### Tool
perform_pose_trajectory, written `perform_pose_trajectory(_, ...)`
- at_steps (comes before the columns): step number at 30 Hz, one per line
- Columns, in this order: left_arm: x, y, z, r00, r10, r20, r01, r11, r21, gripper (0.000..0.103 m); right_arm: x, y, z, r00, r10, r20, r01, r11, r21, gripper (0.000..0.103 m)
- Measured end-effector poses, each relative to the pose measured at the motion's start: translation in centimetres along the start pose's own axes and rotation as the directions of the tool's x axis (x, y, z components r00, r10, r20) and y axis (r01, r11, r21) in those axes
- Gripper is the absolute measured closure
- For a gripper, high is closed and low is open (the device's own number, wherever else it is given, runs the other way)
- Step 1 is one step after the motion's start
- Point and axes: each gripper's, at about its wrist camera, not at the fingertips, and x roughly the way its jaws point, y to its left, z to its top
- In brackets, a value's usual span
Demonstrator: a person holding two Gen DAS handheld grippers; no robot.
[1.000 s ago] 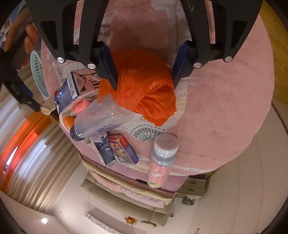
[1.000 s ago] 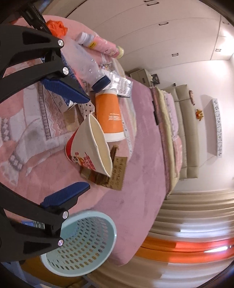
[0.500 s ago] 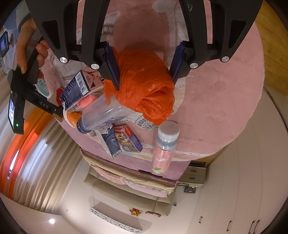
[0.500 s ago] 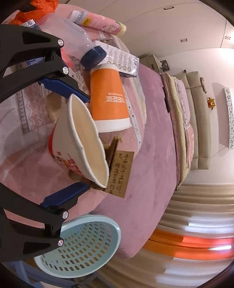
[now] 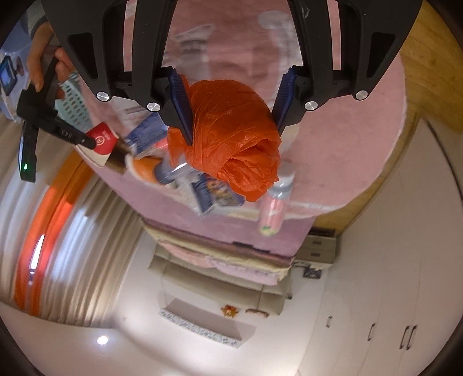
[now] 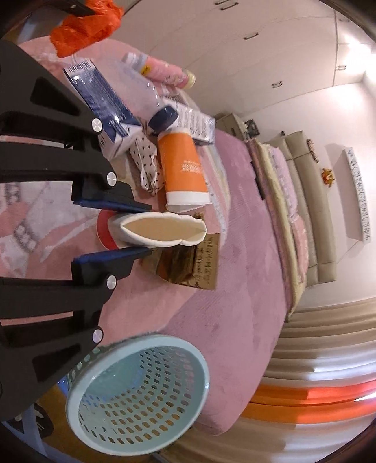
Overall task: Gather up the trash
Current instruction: 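Carry the bag and cup to the blue basket and open both grippers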
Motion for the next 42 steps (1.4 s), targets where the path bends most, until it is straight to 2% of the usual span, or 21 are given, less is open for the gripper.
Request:
perform_pose_trajectory(3,-0.7,-1.1,0.6,0.998,-0.050,0.027,0.049,0.999,0.023,0.054,-2.2,-0.5,0.5,0.999,0.000,0.048,0.000,1.000,-0.010,0.082)
perform_pose_trajectory(6,-0.4,-3.8,1.3,0.994,-0.107,0.035,0.105,0.992,0.070,0.054,-4.2,-1.8,1.0,0.995,-0.019,0.096,0.018,1.000,0.008,0.082)
perform_pose_trajectory(12,2.2,-10.9,2.0,0.973,-0.230,0.003,0.226,0.959,0.174,0.054,-6.7,-7.0,2.0,0.978,-0.135,0.161,0.125,0.989,0.073,0.082)
perform_pose_trajectory(18,7.8,-19.0,1.6,0.932,-0.338,-0.128,0.359,0.906,0.223,0.054,-7.8,-13.8,1.9,0.956,-0.255,0.148,0.227,0.957,0.183,0.082)
perform_pose_trajectory(23,12.6,-25.4,-0.2,0.879,-0.403,-0.254,0.461,0.855,0.239,0.054,-6.3,-18.7,0.8,0.950,-0.308,0.059,0.283,0.923,0.262,0.082)
perform_pose_trajectory(27,16.6,-29.8,-2.5,0.850,-0.403,-0.341,0.498,0.826,0.264,0.054,-4.4,-21.6,-0.3,0.945,-0.328,-0.016,0.317,0.900,0.298,0.082)
perform_pose_trajectory(33,21.1,-33.2,-5.7,0.814,-0.375,-0.443,0.519,0.812,0.267,0.054,-2.0,-24.1,-1.8,0.940,-0.321,-0.117,0.342,0.879,0.332,0.082)
perform_pose_trajectory(37,23.0,-33.7,-7.1,0.809,-0.337,-0.481,0.506,0.816,0.280,0.052,-1.5,-24.6,-2.5,0.939,-0.310,-0.149,0.343,0.879,0.331,0.080)
perform_pose_trajectory(39,23.1,-33.7,-7.4,0.805,-0.331,-0.491,0.509,0.812,0.287,0.047,-1.5,-24.7,-2.6,0.940,-0.304,-0.156,0.339,0.879,0.334,0.080)
perform_pose_trajectory(42,22.2,-33.4,-7.1,0.807,-0.344,-0.480,0.517,0.804,0.293,0.032,-1.3,-24.6,-2.2,0.946,-0.287,-0.154,0.323,0.885,0.335,0.078)
